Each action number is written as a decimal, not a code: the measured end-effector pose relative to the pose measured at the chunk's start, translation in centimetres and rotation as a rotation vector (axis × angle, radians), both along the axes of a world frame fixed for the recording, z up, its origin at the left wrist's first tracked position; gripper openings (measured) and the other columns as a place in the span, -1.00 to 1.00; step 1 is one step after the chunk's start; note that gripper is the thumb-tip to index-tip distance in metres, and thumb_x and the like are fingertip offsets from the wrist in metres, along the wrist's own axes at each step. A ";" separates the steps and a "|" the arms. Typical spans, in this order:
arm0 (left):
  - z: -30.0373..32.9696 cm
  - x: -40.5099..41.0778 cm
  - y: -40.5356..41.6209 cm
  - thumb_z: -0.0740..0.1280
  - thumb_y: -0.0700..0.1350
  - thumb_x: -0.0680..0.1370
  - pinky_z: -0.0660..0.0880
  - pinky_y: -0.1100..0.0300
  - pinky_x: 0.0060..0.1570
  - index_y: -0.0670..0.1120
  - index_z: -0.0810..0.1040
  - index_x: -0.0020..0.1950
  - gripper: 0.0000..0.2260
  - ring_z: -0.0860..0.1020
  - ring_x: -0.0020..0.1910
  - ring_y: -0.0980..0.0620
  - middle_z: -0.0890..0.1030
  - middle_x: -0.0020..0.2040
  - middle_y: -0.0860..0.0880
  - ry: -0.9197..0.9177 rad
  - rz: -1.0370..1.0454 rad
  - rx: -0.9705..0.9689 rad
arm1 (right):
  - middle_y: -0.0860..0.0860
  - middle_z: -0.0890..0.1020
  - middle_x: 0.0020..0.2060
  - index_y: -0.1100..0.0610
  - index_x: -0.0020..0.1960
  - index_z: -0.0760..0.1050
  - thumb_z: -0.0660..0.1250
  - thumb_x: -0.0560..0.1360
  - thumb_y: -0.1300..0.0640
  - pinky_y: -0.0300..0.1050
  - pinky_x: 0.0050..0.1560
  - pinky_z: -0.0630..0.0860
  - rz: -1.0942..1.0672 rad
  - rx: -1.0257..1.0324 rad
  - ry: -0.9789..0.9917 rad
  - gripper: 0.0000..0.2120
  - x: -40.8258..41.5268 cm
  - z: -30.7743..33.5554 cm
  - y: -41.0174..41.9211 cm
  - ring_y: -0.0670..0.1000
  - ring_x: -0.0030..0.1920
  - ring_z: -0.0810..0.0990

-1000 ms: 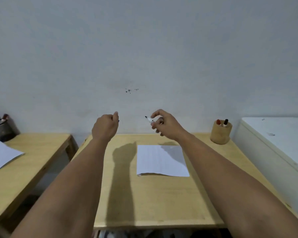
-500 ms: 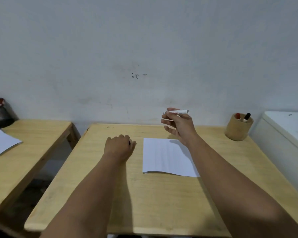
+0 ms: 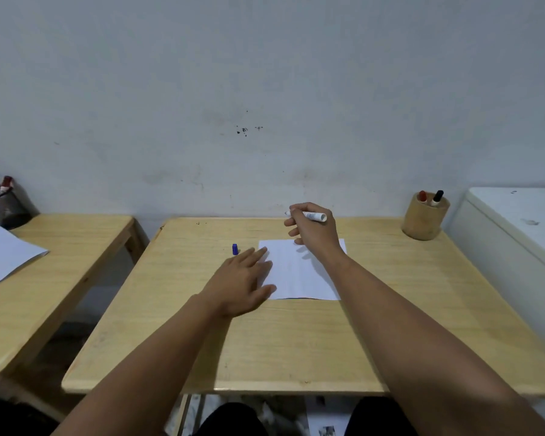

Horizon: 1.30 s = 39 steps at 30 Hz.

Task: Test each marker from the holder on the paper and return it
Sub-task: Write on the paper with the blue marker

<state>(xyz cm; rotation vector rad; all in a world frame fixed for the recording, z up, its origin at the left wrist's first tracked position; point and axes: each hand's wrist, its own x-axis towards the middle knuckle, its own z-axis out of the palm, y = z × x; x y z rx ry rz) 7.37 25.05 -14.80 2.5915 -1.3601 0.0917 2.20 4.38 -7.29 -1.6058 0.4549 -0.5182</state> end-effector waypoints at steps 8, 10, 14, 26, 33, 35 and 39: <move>-1.9 0.1 0.3 0.11 0.31 0.62 0.04 -0.03 0.61 0.05 0.33 0.60 -0.39 0.09 0.66 0.00 0.21 0.66 0.04 0.068 0.037 -0.084 | 0.05 0.76 -0.27 0.10 -0.09 0.73 0.45 0.57 -0.01 -0.10 -0.31 0.61 0.033 0.000 0.058 -0.80 3.5 -2.6 1.8 -0.01 -0.35 0.66; -1.9 0.1 0.3 0.11 0.31 0.63 -0.01 -0.01 0.62 0.06 0.31 0.61 -0.39 0.07 0.66 0.02 0.19 0.66 0.05 0.078 0.038 -0.091 | 0.02 0.71 -0.34 0.15 -0.12 0.69 0.48 0.57 -0.11 -0.15 -0.37 0.56 0.005 -0.035 0.080 -0.69 4.8 -3.2 2.5 -0.04 -0.41 0.62; -1.8 0.2 0.4 0.11 0.31 0.62 -0.02 -0.01 0.63 0.06 0.29 0.62 -0.38 0.05 0.67 0.03 0.17 0.67 0.04 0.080 0.032 -0.089 | 0.13 0.75 -0.31 0.11 -0.22 0.58 0.46 0.59 0.00 -0.13 -0.36 0.57 -0.023 -0.020 0.122 -0.73 6.4 -5.4 3.5 -0.04 -0.43 0.65; -1.6 -0.7 1.3 -0.02 0.41 0.59 -0.05 -0.10 0.62 -0.01 0.21 0.64 -0.26 0.02 0.67 -0.02 0.14 0.68 -0.01 0.055 0.285 -0.033 | 0.06 0.76 -0.34 0.21 -0.21 0.56 0.42 0.54 0.03 -0.12 -0.30 0.60 -0.034 -0.061 0.169 -0.74 6.8 -8.1 3.3 -0.02 -0.39 0.71; -1.4 -0.8 1.4 0.01 0.42 0.58 -0.05 -0.10 0.62 -0.01 0.23 0.64 -0.25 0.02 0.67 -0.02 0.14 0.68 0.00 0.054 0.296 -0.026 | 0.08 0.76 -0.34 0.06 -0.30 0.58 0.46 0.51 -0.02 -0.07 -0.25 0.65 -0.012 -0.107 0.164 -0.75 6.9 -8.1 3.3 0.00 -0.38 0.71; -1.5 -0.8 1.4 0.01 0.42 0.58 -0.04 -0.11 0.62 -0.01 0.24 0.63 -0.25 0.03 0.67 -0.02 0.15 0.68 -0.01 0.050 0.296 -0.028 | 0.08 0.75 -0.34 0.03 -0.32 0.57 0.47 0.50 -0.03 -0.04 -0.23 0.66 -0.007 -0.123 0.165 -0.74 6.9 -8.0 3.4 0.00 -0.38 0.71; -1.5 -0.7 1.3 0.03 0.41 0.57 -0.01 -0.12 0.61 -0.02 0.27 0.62 -0.25 0.06 0.67 -0.04 0.18 0.67 -0.02 0.047 0.294 -0.036 | 0.08 0.74 -0.34 0.00 -0.36 0.56 0.45 0.47 -0.04 0.08 -0.18 0.72 0.003 -0.176 0.178 -0.73 6.9 -7.9 3.5 0.00 -0.37 0.72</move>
